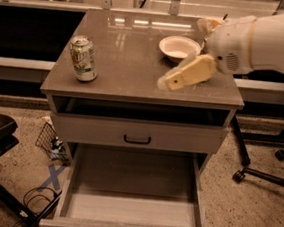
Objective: Place 7up can into middle drawer
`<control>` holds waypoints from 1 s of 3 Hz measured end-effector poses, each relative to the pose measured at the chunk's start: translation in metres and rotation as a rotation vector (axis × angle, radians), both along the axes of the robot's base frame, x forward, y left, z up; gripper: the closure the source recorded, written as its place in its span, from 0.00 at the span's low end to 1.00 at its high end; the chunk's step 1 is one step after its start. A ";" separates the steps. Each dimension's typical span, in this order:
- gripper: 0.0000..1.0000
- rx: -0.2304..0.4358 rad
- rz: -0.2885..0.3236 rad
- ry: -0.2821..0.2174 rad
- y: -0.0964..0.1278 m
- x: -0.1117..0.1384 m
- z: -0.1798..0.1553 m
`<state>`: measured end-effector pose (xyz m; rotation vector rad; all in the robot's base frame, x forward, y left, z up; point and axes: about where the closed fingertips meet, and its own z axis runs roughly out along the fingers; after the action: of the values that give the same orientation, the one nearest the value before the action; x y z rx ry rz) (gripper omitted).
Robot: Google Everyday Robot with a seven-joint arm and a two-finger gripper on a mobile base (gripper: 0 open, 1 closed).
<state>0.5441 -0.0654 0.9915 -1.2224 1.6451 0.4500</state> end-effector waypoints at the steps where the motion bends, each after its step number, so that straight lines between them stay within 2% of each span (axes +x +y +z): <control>1: 0.00 0.065 0.007 0.006 0.032 0.033 -0.011; 2: 0.00 0.167 0.050 0.013 0.078 0.066 -0.030; 3: 0.00 0.262 0.089 -0.003 0.130 0.102 -0.046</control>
Offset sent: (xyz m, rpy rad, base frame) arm 0.1122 0.1309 -0.0589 0.3115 0.0257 0.1032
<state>0.6460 0.0650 0.9454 -1.1008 1.4805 0.6959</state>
